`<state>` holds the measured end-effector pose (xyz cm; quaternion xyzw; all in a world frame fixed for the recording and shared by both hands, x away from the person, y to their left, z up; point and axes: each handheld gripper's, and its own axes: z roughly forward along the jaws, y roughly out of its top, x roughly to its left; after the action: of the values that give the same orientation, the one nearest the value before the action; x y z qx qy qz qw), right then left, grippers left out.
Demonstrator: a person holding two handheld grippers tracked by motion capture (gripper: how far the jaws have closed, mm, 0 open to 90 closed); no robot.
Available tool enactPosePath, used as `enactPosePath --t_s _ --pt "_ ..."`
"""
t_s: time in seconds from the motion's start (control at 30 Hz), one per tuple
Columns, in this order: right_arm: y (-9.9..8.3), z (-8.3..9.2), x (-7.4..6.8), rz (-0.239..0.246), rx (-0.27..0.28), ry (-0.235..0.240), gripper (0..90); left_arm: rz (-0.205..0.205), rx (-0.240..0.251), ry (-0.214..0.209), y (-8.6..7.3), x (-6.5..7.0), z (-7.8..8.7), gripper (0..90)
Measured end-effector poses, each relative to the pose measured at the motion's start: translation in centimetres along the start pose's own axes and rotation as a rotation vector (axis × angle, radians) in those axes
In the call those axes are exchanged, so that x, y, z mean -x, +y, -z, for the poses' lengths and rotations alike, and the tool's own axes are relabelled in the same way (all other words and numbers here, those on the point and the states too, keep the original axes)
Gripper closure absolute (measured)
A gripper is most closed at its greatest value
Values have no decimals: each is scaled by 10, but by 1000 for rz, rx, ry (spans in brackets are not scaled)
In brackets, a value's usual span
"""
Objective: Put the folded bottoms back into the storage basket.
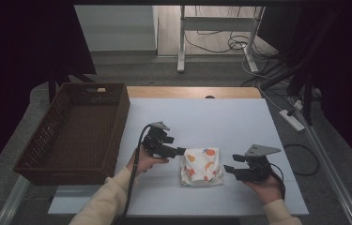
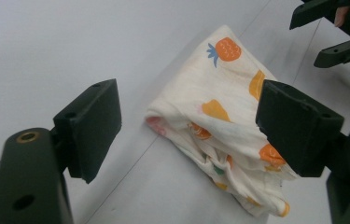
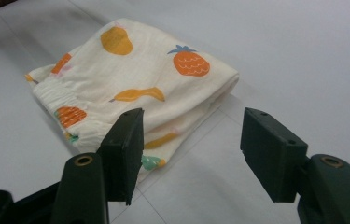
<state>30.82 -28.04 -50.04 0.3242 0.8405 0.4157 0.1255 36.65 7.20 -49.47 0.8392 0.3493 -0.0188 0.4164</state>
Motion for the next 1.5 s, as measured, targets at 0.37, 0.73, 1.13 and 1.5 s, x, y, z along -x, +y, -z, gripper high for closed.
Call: enactPosePath --t_s 0.37,0.73,1.13,1.5 --pt "0 -1 0 1 -6 -2 400 -8 -34 11 5 -4 -21 205" --pt "-2 -1 1 4 -15 -5 399 -14 -95 -1 8 -9 -48 196" --pt "-2 -2 0 4 -17 -4 399 0 -139 -21 6 -13 -59 200" --pt "-2 -2 0 7 -19 -2 400 -10 -162 -35 4 -15 -63 211"
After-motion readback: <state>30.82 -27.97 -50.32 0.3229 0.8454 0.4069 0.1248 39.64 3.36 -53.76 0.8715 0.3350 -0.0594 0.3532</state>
